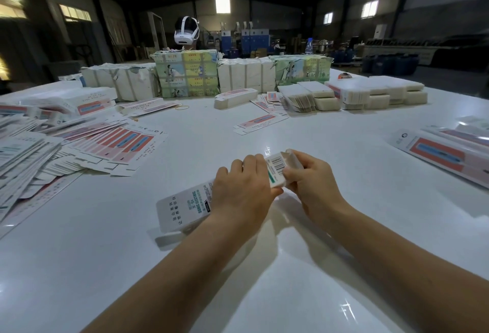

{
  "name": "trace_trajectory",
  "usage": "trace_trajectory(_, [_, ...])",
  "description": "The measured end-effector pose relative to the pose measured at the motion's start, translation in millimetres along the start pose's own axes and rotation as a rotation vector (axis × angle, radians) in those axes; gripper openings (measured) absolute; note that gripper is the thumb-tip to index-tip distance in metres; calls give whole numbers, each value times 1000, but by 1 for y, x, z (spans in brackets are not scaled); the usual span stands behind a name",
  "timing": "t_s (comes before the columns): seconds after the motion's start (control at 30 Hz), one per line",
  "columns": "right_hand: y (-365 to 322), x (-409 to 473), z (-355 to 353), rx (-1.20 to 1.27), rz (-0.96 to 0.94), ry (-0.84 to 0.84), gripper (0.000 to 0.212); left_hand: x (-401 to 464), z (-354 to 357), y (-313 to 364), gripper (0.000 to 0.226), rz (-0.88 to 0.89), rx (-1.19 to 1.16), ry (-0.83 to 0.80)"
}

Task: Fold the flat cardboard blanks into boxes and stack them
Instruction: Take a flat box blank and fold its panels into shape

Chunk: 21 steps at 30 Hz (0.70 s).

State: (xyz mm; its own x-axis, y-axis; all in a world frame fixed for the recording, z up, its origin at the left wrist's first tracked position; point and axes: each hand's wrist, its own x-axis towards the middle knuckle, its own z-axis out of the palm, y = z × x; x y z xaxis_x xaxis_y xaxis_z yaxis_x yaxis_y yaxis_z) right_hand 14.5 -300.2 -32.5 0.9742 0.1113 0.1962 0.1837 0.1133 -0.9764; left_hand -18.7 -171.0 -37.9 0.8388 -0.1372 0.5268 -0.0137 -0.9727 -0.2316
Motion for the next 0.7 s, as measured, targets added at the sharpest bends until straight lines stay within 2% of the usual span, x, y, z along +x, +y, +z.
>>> trace_trajectory(0.1, [0,-4,1,-198,-131,-39,27,1,-5,-3,64,-14,-84,79])
trace_trajectory(0.17, [0,-4,3,-229,-139,-79,32,3,-8,-6,66,-16,-144,77])
trace_trajectory(0.23, [1,-6,7,-156,-130,-163,29,6,-9,-9,67,-25,-180,13])
trace_trajectory(0.3, [3,-6,10,-108,-82,-199,37,8,-8,-11,65,-60,-225,-51])
trace_trajectory(0.37, [6,-4,9,-39,-13,-211,50,9,-9,-12,52,-97,-277,-67])
trace_trajectory(0.4, [8,-3,9,26,8,-225,49,8,-10,-11,46,-103,-283,-58])
trace_trajectory(0.5, [4,-1,8,247,71,-285,23,8,-13,-9,43,-113,-277,-22])
trace_trajectory(0.7, [-3,-3,9,596,253,-330,52,14,-16,-3,46,-207,-267,45])
